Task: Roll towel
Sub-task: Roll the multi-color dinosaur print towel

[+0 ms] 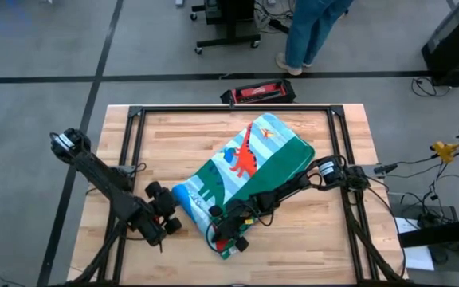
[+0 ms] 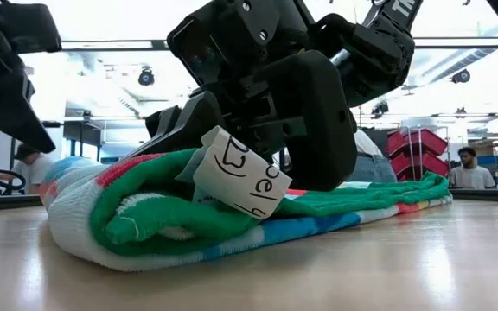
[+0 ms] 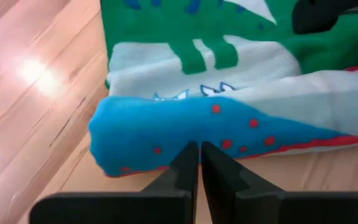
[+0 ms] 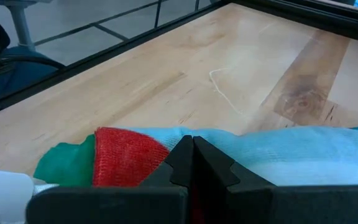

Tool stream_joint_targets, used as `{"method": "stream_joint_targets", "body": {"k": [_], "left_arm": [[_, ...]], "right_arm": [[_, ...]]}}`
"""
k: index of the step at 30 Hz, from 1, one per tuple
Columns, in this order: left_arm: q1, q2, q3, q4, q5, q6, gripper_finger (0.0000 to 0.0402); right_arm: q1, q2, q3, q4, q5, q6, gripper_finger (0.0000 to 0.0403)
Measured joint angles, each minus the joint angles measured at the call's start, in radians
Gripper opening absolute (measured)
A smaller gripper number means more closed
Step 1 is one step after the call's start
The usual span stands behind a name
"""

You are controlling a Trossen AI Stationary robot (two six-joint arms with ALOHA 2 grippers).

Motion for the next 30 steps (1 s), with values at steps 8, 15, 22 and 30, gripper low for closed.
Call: {"method": "stream_joint_targets", "body": {"k": [8,15,22,30], "left_arm": [[0.0,0.016,-0.1,0.231,-0.083,0.052,0.0001],[0.0,0.023,-0.148,0.268,-0.083,0.028,0.0],[0.0,0.024,-0.167,0.29,-0.083,0.029,0.0],[0.0,0.024,-0.14,0.293,-0.083,0.055,0.0]], "right_arm": [[0.0,-0.001,0.0,-0.001,0.0,-0.001,0.0],[0.0,-0.038,-0.001,-0.053,0.006,0.039,0.0],[-0.015,-0.113,0.013,-0.082,0.003,0.022,0.0],[-0.193,-0.053,0.215,-0.193,0.072,-0.076,0.0]]}}
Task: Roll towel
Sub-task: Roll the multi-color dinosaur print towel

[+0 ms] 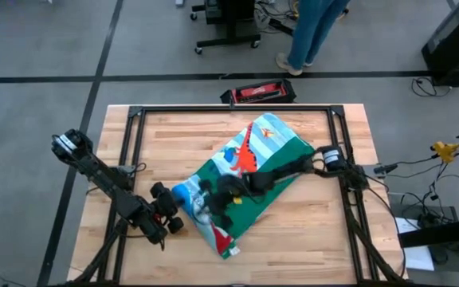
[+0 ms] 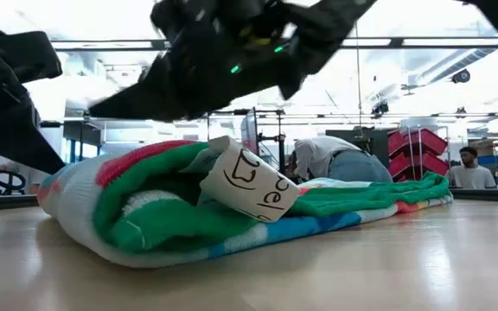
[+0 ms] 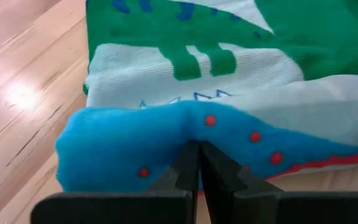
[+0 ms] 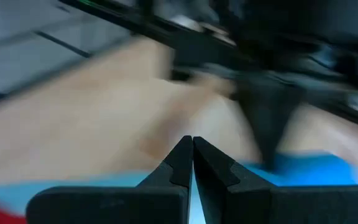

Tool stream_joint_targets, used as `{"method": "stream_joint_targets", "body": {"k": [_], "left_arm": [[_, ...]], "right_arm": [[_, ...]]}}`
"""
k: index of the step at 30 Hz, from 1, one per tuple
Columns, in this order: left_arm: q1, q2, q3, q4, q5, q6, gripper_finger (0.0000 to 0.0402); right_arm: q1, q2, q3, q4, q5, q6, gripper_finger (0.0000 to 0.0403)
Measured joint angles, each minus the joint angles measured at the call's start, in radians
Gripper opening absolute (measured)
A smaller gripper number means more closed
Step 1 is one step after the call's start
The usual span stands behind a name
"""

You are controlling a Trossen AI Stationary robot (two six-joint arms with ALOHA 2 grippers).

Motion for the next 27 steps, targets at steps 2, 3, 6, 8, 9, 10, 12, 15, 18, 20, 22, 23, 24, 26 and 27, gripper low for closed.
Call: {"method": "stream_joint_targets", "body": {"k": [2,3,6,8,9,10,12,15,18,20,22,23,24,26,27], "left_arm": [[0.0,0.0,0.003,0.002,0.0,0.003,0.0],[0.0,0.0,0.003,0.002,-0.001,0.003,0.0],[0.0,0.0,0.003,0.003,-0.006,0.002,0.0],[0.0,0.0,0.003,0.003,-0.007,0.002,0.0],[0.0,0.0,0.003,0.003,-0.007,0.001,0.0],[0.0,0.0,0.003,0.002,-0.007,-0.001,0.0],[0.0,0.0,0.003,0.002,-0.007,-0.003,0.0],[0.0,0.0,0.002,0.001,-0.007,-0.001,0.0],[0.0,0.0,0.001,-0.003,-0.007,0.0,0.0],[0.0,0.0,0.001,-0.003,-0.008,0.0,0.0],[0.0,0.0,0.001,-0.002,-0.008,0.0,0.0],[0.0,0.0,0.001,-0.002,-0.008,0.0,0.0],[0.0,0.0,0.001,-0.002,-0.008,0.0,0.0],[0.0,0.001,0.001,-0.002,-0.008,0.0,0.0],[0.0,0.002,0.001,-0.002,-0.008,0.0,0.0]], "right_arm": [[-0.044,0.047,0.052,-0.023,0.001,0.005,0.0],[-0.062,0.072,0.074,-0.024,-0.006,0.013,0.0],[-0.089,0.157,0.147,-0.041,-0.009,0.026,0.0],[-0.093,0.205,0.195,-0.065,-0.011,0.04,0.0],[-0.094,0.229,0.22,-0.078,-0.013,0.05,0.0],[-0.094,0.244,0.24,-0.078,-0.015,0.054,0.0],[-0.094,0.256,0.263,-0.099,-0.015,0.046,0.0],[-0.087,0.258,0.282,-0.105,-0.012,0.033,0.0],[-0.086,0.257,0.298,-0.145,0.002,0.026,0.0],[-0.086,0.247,0.298,-0.161,0.041,0.015,0.0],[-0.088,0.237,0.297,-0.164,0.069,0.003,0.0],[-0.091,0.23,0.297,-0.173,0.076,0.003,0.0],[-0.093,0.227,0.298,-0.176,0.085,0.003,0.0],[-0.099,0.224,0.298,-0.185,0.105,-0.001,0.0],[-0.1,0.224,0.298,-0.19,0.117,-0.002,0.0]]}}
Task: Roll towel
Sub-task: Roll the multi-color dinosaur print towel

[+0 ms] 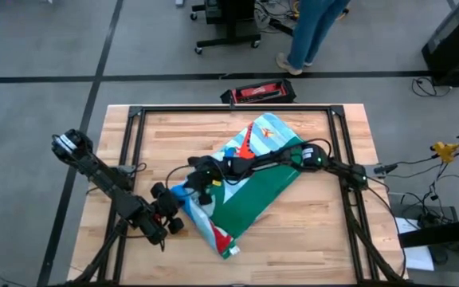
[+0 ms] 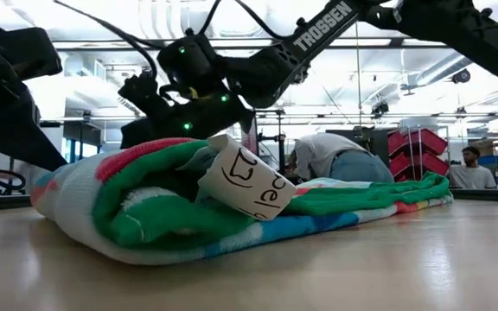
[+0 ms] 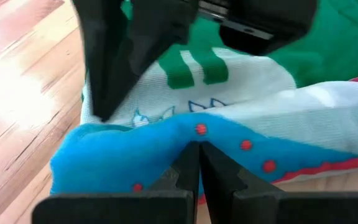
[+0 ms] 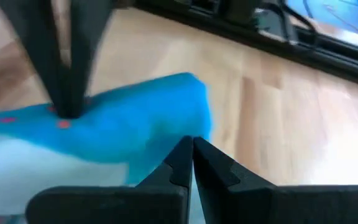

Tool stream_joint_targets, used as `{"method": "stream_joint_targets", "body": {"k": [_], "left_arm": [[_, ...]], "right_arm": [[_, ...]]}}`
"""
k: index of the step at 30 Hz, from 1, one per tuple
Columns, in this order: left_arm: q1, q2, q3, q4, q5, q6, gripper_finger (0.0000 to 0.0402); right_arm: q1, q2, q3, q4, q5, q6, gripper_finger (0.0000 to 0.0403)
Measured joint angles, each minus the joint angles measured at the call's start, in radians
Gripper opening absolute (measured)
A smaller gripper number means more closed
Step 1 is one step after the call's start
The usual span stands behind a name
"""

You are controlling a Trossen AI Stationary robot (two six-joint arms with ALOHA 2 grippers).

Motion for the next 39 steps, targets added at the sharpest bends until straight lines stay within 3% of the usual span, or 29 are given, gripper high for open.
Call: {"method": "stream_joint_targets", "body": {"k": [3,10,18,26,39], "left_arm": [[0.0,0.0,0.0,0.0,0.0,0.0,0.0],[0.0,0.0,0.0,0.005,0.0,0.0,0.0],[0.0,0.001,-0.001,0.003,-0.009,0.0,0.0],[0.003,0.002,-0.001,0.004,-0.063,0.025,0.0],[0.003,-0.003,-0.003,0.001,-0.052,0.028,0.0]], "right_arm": [[0.0,0.005,-0.004,0.002,0.051,-0.008,0.0],[0.009,0.027,-0.013,0.017,0.046,0.001,0.0],[0.012,0.027,-0.017,0.071,-0.069,0.028,0.0],[0.014,0.027,-0.017,0.064,-0.077,0.026,0.0],[0.014,0.017,0.005,0.045,0.039,0.006,0.0]]}}
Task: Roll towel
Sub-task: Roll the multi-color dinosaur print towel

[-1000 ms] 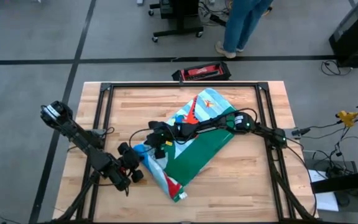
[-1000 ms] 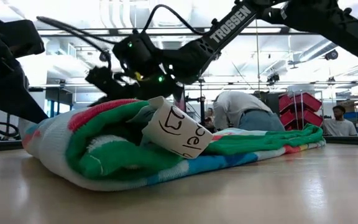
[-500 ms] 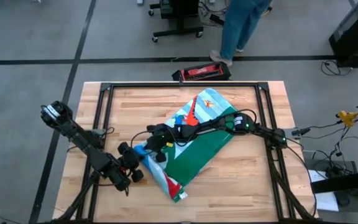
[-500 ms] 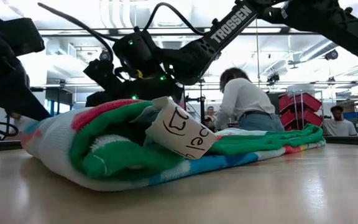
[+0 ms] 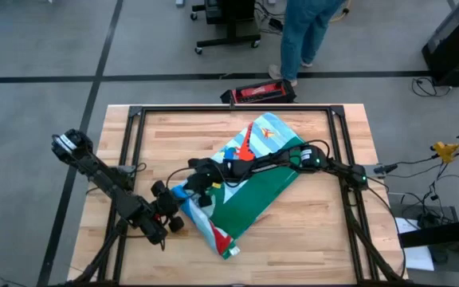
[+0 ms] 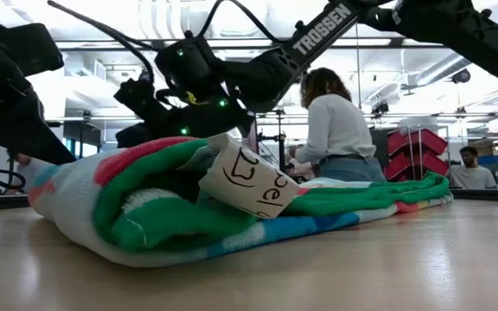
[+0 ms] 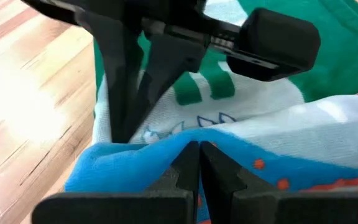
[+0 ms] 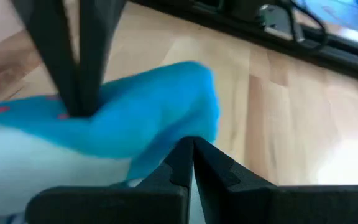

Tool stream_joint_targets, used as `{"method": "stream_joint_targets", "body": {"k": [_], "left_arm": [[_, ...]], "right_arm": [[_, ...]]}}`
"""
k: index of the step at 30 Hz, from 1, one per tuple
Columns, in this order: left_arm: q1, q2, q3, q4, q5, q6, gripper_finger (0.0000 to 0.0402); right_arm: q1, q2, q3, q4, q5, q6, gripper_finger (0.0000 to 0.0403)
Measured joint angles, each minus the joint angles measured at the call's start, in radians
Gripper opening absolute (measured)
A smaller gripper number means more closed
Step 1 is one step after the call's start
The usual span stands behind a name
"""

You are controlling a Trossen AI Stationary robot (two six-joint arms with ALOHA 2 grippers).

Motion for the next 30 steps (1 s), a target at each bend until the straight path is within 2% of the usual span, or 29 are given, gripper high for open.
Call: {"method": "stream_joint_targets", "body": {"k": [2,9,15,21,30], "left_arm": [[0.0,0.0,0.0,0.0,0.0,0.0,0.0],[0.0,0.0,0.0,-0.002,0.007,0.003,0.0],[0.0,0.0,-0.004,0.0,0.009,0.003,0.0],[0.0,0.0,-0.004,0.013,0.012,0.003,0.0],[0.0,0.0,-0.004,0.014,0.012,0.003,0.0]], "right_arm": [[0.0,0.0,0.004,-0.001,0.04,0.005,0.0],[0.0,-0.01,0.005,-0.045,0.039,0.017,0.0],[0.0,-0.005,0.007,-0.014,-0.067,-0.001,0.0],[0.0,0.035,0.006,0.056,-0.027,0.007,0.0],[-0.002,0.039,0.01,0.053,0.009,-0.005,0.0]]}}
